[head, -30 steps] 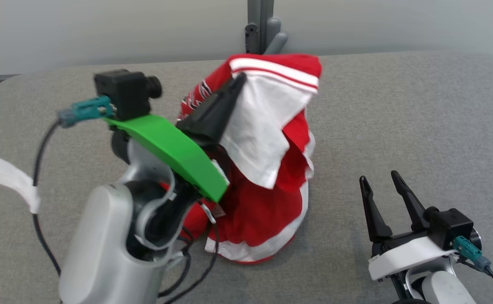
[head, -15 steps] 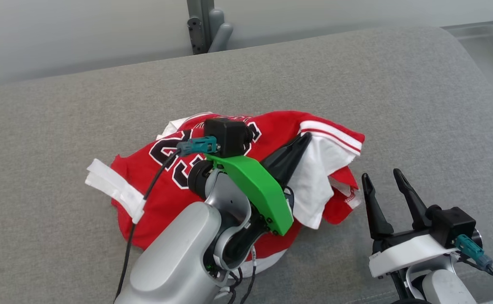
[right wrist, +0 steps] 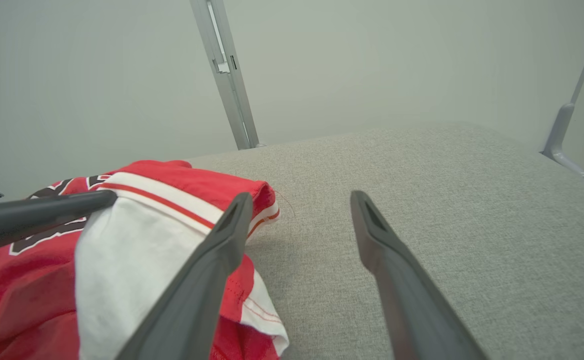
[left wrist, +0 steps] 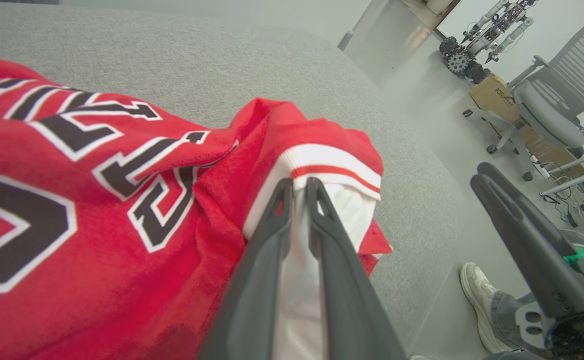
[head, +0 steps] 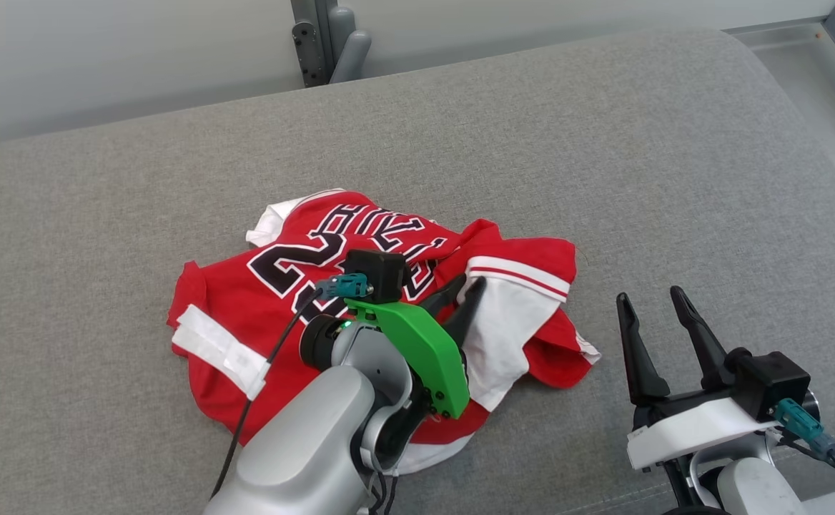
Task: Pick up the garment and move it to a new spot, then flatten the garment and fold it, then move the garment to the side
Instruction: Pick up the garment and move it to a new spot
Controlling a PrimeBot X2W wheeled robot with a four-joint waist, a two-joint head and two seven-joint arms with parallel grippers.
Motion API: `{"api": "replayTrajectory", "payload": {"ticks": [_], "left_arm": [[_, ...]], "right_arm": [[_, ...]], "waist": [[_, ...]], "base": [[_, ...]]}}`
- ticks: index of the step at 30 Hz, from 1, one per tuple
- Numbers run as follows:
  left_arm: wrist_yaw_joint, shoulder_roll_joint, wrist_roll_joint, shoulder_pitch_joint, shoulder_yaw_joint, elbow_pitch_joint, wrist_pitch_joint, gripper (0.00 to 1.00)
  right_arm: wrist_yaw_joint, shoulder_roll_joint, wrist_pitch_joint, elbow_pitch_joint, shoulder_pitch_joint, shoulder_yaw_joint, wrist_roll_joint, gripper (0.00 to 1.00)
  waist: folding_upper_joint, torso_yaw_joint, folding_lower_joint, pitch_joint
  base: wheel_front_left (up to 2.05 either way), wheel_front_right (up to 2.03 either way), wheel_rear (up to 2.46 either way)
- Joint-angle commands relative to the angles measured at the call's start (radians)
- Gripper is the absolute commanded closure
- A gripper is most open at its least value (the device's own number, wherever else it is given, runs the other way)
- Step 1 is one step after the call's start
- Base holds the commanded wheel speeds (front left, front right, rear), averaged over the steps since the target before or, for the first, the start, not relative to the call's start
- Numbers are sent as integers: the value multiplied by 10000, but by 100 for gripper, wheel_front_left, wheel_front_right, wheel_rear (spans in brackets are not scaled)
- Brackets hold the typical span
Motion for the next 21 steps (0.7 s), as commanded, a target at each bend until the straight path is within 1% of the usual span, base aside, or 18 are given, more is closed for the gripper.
{"api": "replayTrajectory", "payload": {"ticks": [1,5,8,11,15,18,21], "left_arm": [[56,36,158,-159,-188,3,-174,0],[148,254,503,-40,-371,-343,-376,0],[391,837,825,348,-526,-951,-418,0],[900,1645,1051,842,-333,-1604,-528,0],[1775,2800,950,1599,485,-2070,-832,0],[2321,3405,702,2106,1064,-2041,-950,0],[2525,3769,411,2341,1441,-1859,-839,0]], "right_arm": [[1,-18,-31,-38,130,-40,-92,0],[1,-31,-31,-70,186,-59,-116,0],[1,-46,-31,-113,228,-81,-134,0],[1,-61,-31,-155,323,-97,-144,0],[1,-52,-31,-210,406,-144,-140,0],[1,-50,-31,-225,513,-141,-143,0],[1,-88,-31,-211,522,-104,-148,0]], "waist": [[-1,76,0,-56],[-1,126,0,-144],[-1,141,0,-226],[-1,149,0,-282],[-1,203,0,-301],[-1,286,0,-311],[-1,363,0,-266]], "base": [[0,0,0],[0,0,0],[0,0,0],[0,0,0],[0,0,0],[0,0,0],[0,0,0]]}}
